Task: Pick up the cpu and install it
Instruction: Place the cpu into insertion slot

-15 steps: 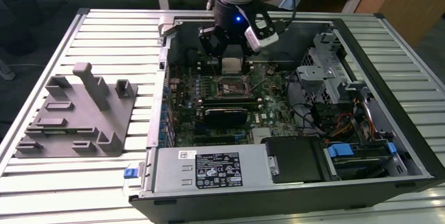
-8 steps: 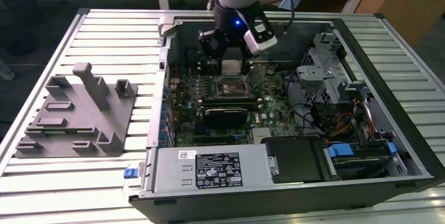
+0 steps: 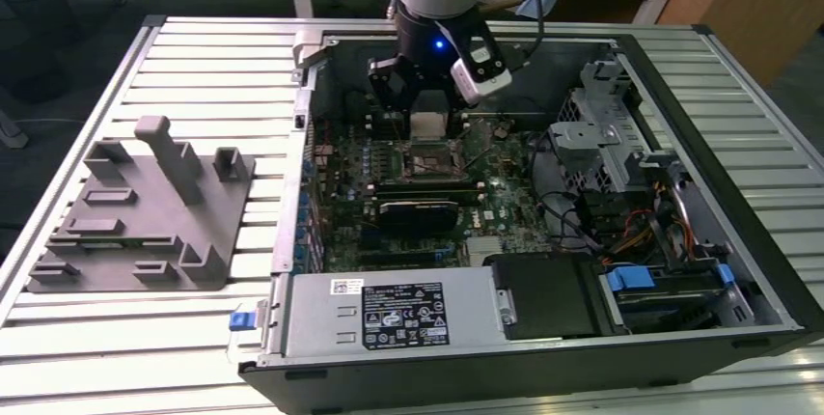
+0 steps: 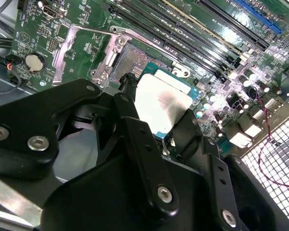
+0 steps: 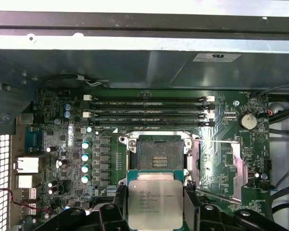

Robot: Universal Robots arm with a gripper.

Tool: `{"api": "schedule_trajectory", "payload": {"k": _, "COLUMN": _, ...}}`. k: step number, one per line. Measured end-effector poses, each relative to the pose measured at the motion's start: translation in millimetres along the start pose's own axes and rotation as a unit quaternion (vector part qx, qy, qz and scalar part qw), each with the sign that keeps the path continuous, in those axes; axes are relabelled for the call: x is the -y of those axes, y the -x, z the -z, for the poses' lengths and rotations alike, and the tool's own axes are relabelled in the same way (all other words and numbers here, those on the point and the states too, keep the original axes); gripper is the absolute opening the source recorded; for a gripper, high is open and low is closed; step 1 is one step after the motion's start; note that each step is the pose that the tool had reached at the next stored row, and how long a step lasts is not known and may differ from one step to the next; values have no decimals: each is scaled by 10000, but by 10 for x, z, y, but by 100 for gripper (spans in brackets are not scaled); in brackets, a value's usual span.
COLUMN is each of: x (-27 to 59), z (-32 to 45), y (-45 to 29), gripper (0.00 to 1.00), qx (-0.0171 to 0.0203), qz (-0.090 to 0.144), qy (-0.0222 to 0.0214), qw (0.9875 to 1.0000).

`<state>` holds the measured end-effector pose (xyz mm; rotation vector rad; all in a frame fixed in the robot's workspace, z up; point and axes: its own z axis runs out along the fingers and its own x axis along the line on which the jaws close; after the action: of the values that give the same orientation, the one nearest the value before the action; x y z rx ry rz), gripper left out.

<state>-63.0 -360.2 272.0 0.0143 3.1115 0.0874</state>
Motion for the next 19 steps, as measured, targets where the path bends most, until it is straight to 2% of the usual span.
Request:
{"api": "schedule_trajectory", "payload": {"k": 14, "x": -2, "z": -3, "y": 0, "gripper": 55, "qx": 0, "qz": 0, "qy": 2, "qw": 10000}}
{"api": "schedule_trajectory", "payload": {"k": 19, "x": 2, "z": -61, "y": 3, "gripper": 55, "qx": 0, "qz": 0, "qy": 2, "qw": 10000}}
